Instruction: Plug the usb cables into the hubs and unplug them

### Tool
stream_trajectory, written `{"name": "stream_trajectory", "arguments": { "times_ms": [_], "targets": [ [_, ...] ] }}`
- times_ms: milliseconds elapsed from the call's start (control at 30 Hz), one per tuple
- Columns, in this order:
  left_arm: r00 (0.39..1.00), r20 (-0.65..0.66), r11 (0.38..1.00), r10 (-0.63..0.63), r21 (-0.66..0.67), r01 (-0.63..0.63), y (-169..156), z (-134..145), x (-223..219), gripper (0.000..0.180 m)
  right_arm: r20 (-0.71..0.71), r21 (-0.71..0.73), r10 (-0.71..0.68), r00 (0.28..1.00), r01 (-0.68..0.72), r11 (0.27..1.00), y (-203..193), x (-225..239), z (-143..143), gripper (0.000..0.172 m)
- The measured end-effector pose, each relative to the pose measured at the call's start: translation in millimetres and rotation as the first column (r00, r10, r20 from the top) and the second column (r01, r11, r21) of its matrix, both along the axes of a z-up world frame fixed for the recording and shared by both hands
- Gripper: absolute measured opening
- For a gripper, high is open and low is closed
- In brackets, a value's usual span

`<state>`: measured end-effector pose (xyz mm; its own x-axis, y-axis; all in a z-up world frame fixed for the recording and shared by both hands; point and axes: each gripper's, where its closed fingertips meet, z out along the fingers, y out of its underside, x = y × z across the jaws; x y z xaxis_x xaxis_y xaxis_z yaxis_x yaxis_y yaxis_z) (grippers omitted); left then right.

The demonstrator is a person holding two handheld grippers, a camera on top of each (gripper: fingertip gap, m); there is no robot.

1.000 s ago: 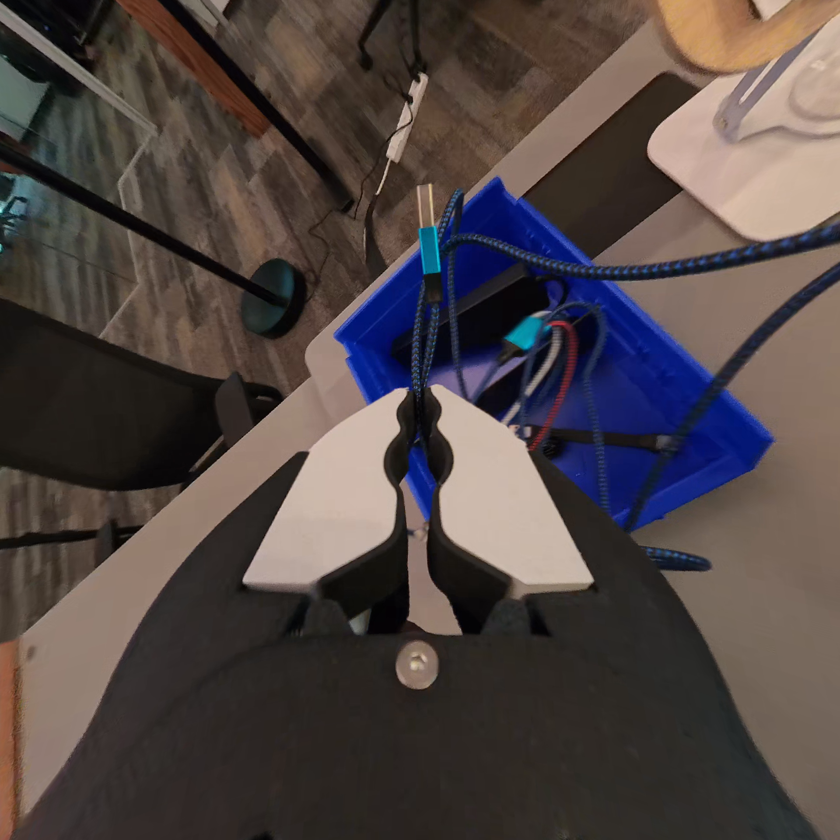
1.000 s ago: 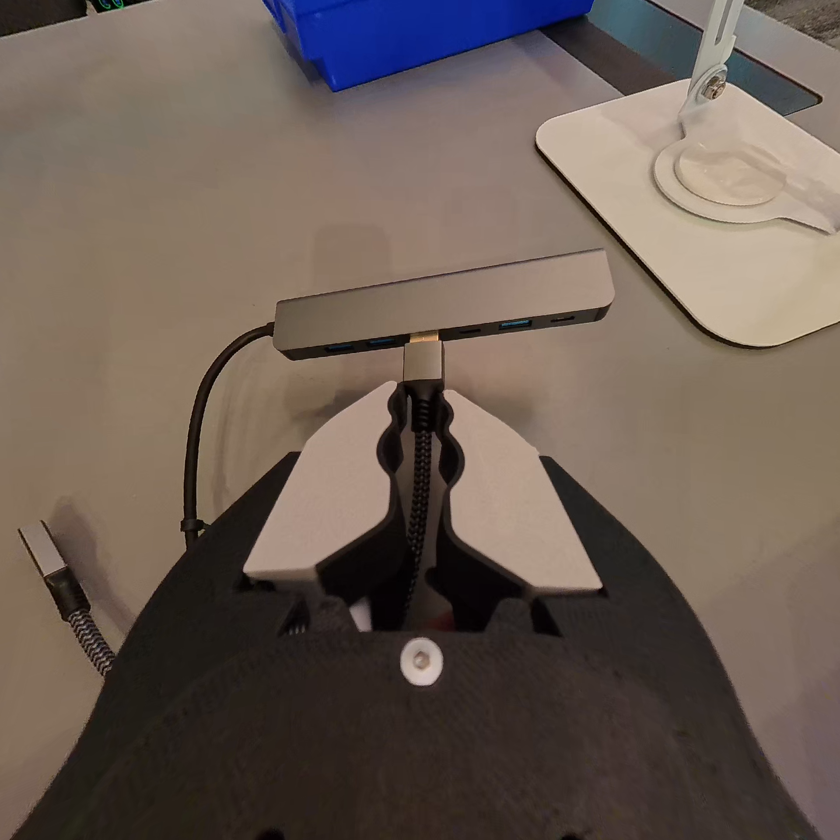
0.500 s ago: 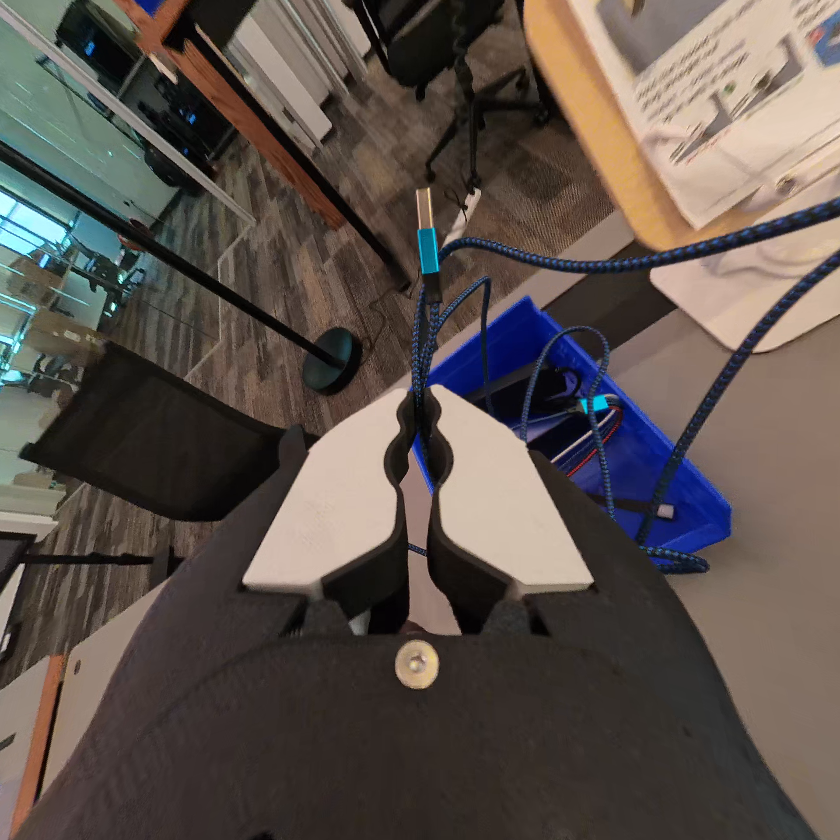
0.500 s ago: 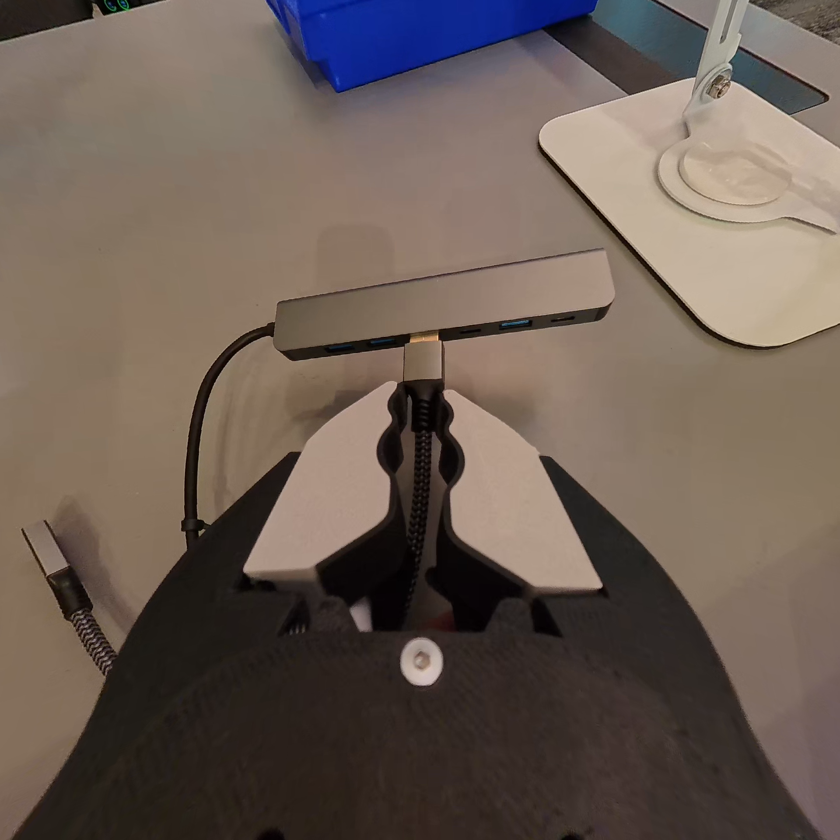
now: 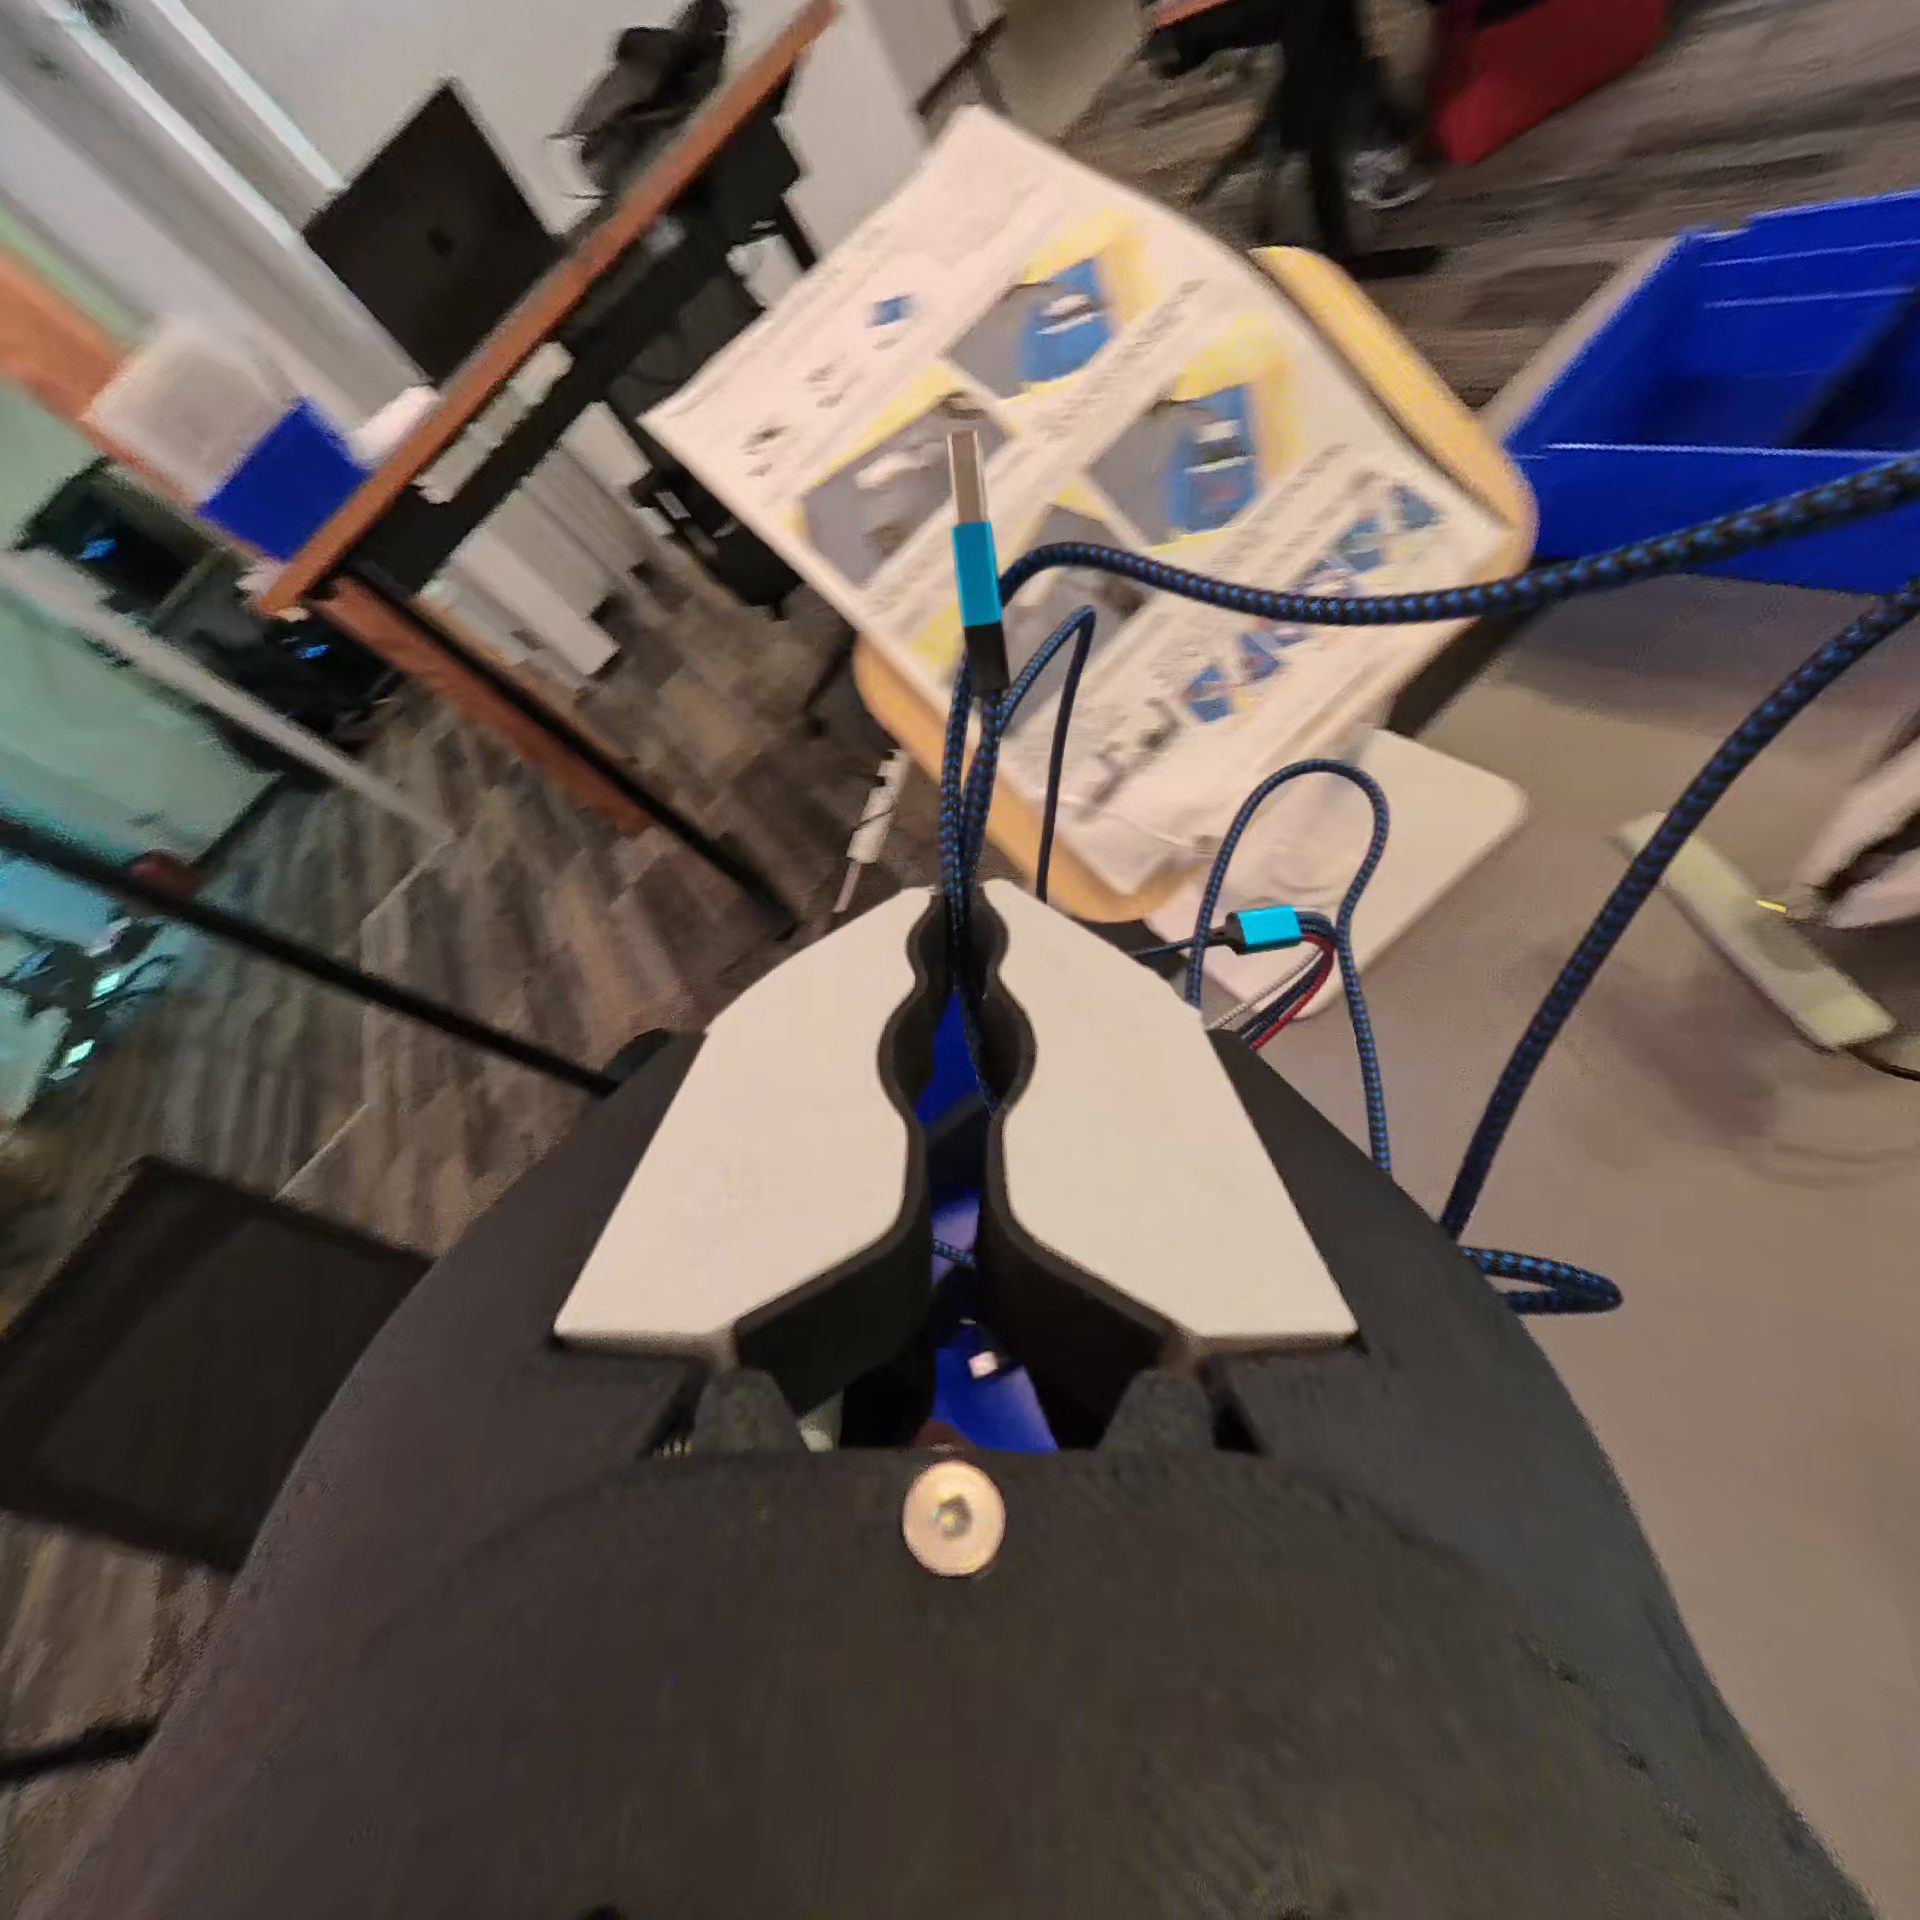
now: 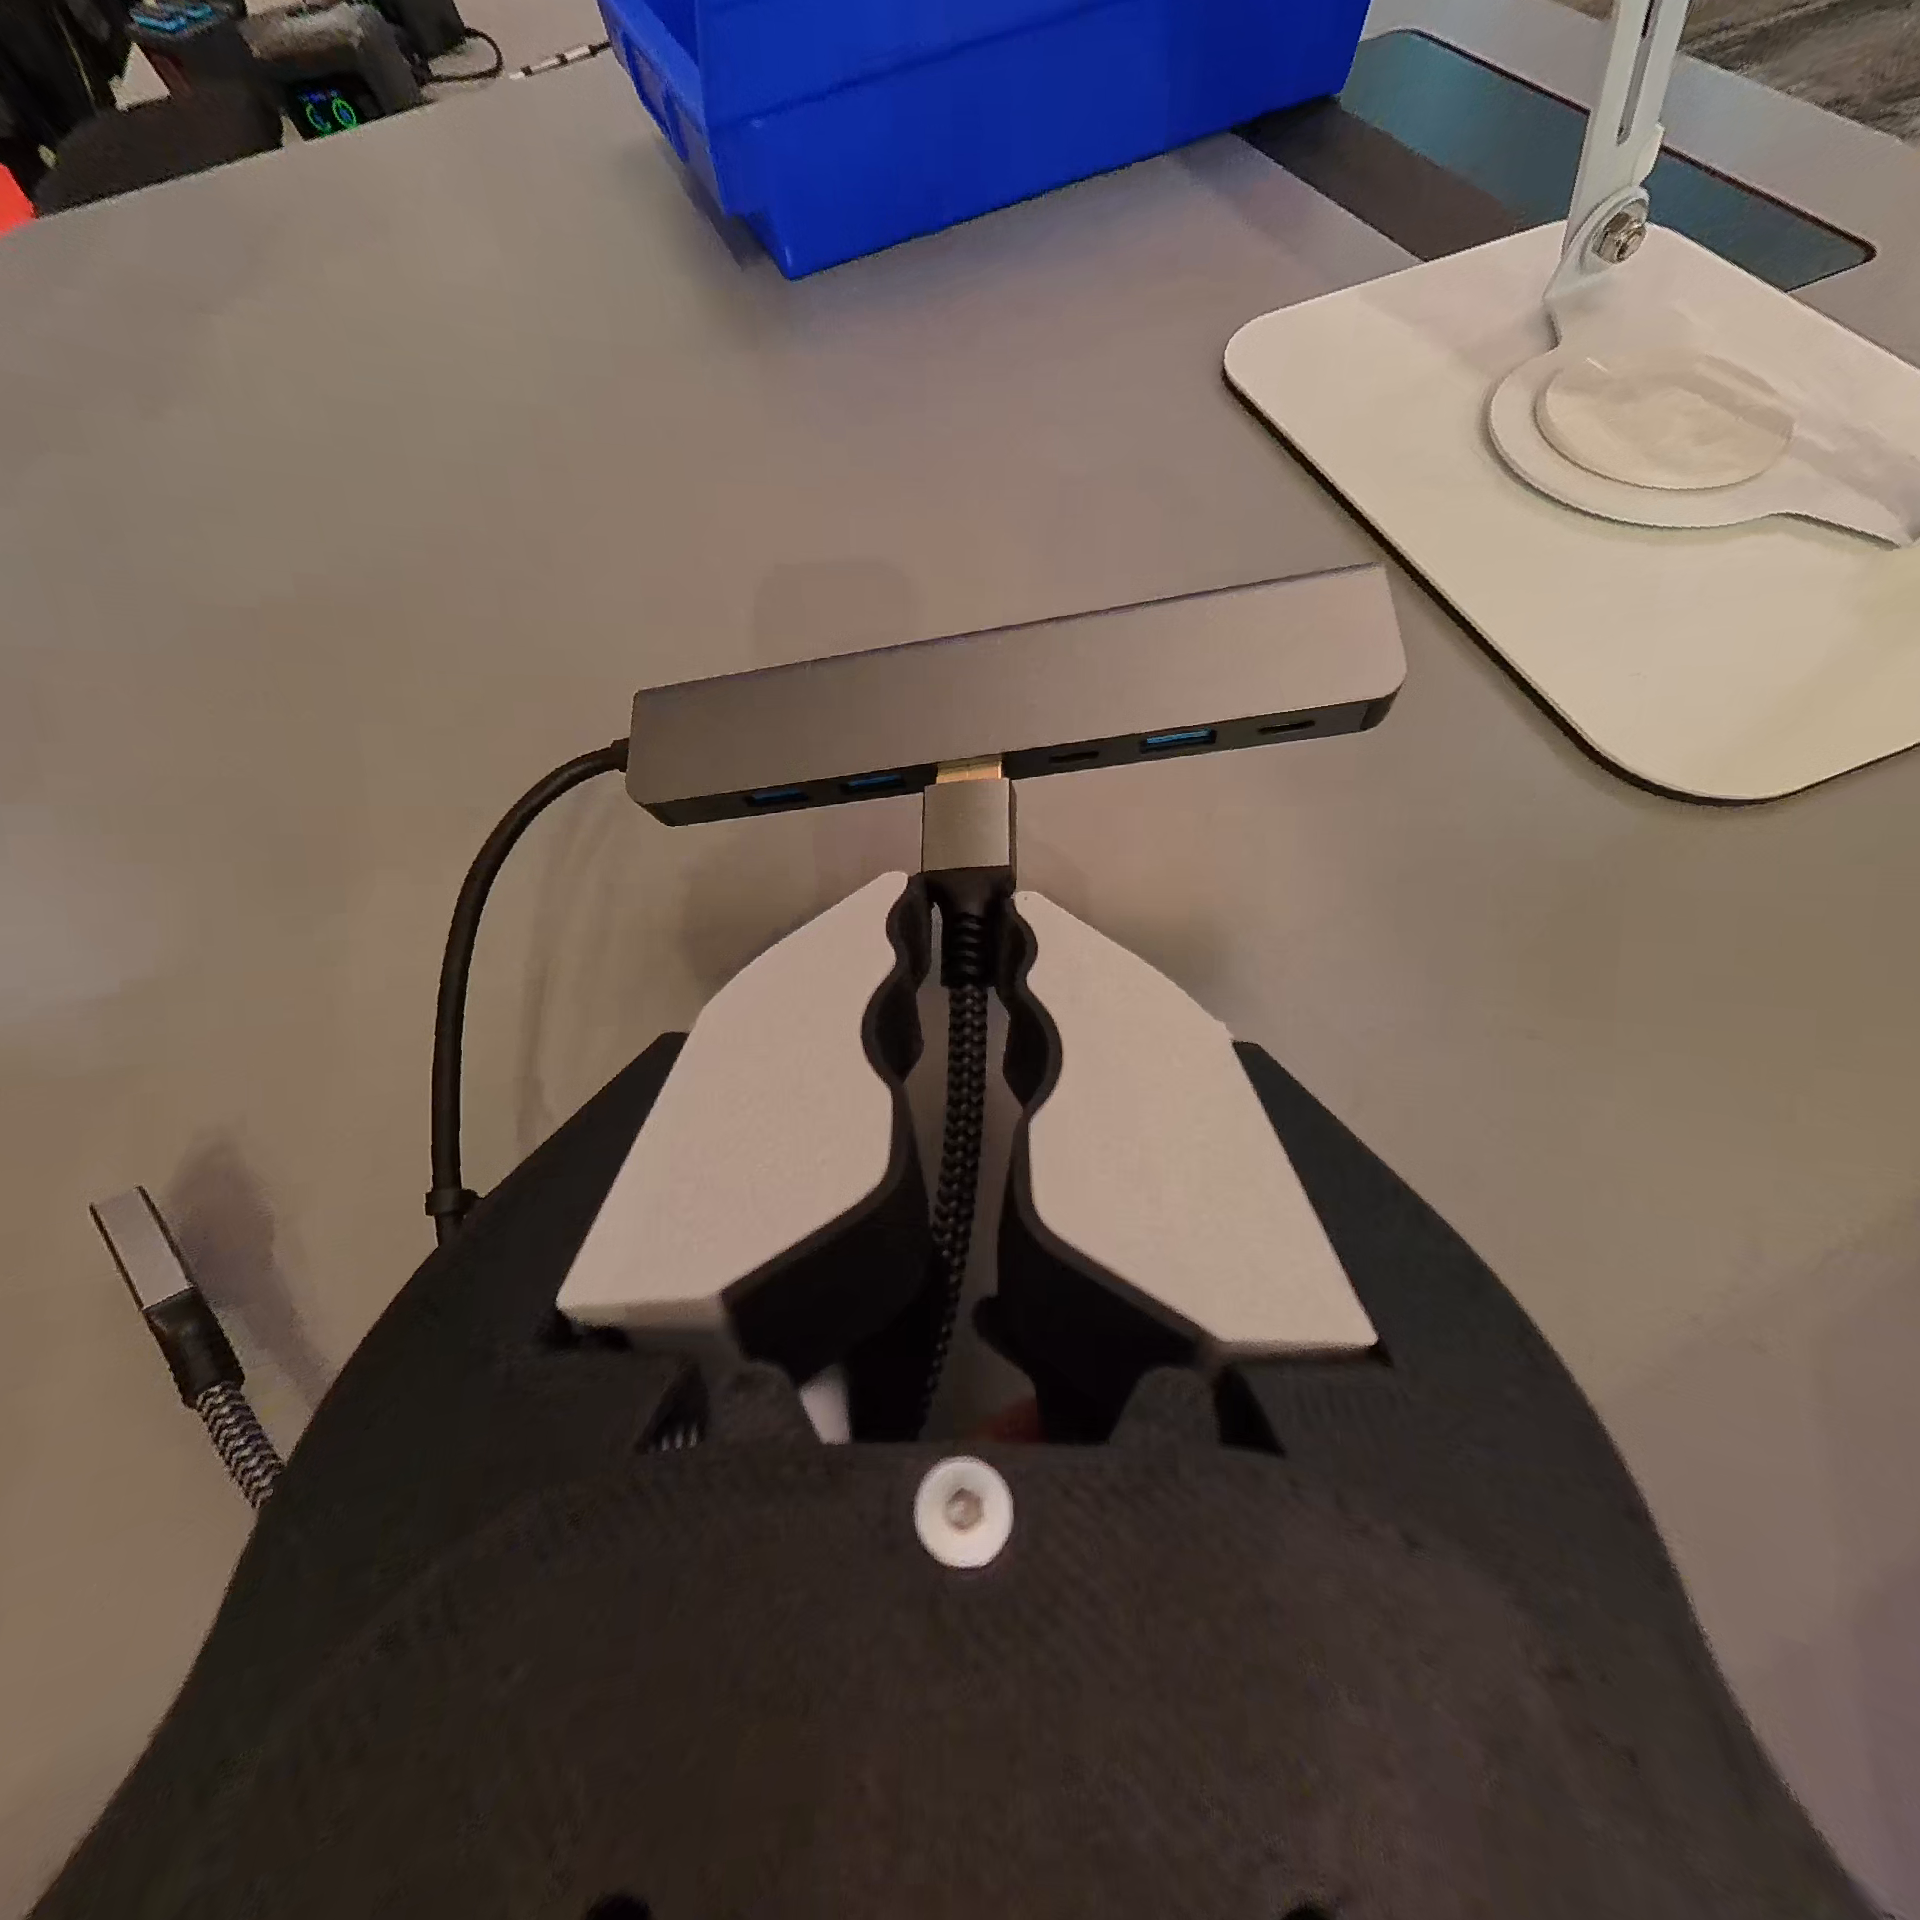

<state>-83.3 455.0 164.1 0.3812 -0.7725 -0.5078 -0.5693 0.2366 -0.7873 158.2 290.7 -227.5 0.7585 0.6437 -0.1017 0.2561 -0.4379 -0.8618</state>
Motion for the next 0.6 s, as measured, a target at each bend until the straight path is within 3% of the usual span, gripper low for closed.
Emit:
{"name": "stream_trajectory", "arguments": {
  "times_ms": [100, 367, 467, 600],
  "targets": [
    [0.993, -0.02, 0.988, -0.114, -0.111, 0.111, -34.4, -41.0, 28.1, 0.004, -0.023, 0.006, -0.002, 1.0, 0.002, 1.0, -0.2, 1.2, 3.0, 0.011],
    [0.961, 0.005, 0.859, -0.277, -0.447, 0.25, -98.3, -210.0, 83.1, 0.003, -0.024, 0.022, -0.046, 0.999, 0.047, 0.999, -2.6, 19.2, 4.7, 0.011],
    [0.961, 0.007, 0.83, -0.276, -0.503, 0.242, -106.3, -256.6, 92.1, 0.003, -0.036, 0.027, -0.057, 0.998, 0.058, 0.998, -3.9, 24.9, 6.5, 0.011],
    [0.955, 0.003, 0.797, -0.296, -0.551, 0.249, -114.9, -293.1, 100.3, 0.004, -0.04, 0.033, -0.064, 0.997, 0.065, 0.997, -4.0, 28.3, 7.3, 0.011]
  ]
}}
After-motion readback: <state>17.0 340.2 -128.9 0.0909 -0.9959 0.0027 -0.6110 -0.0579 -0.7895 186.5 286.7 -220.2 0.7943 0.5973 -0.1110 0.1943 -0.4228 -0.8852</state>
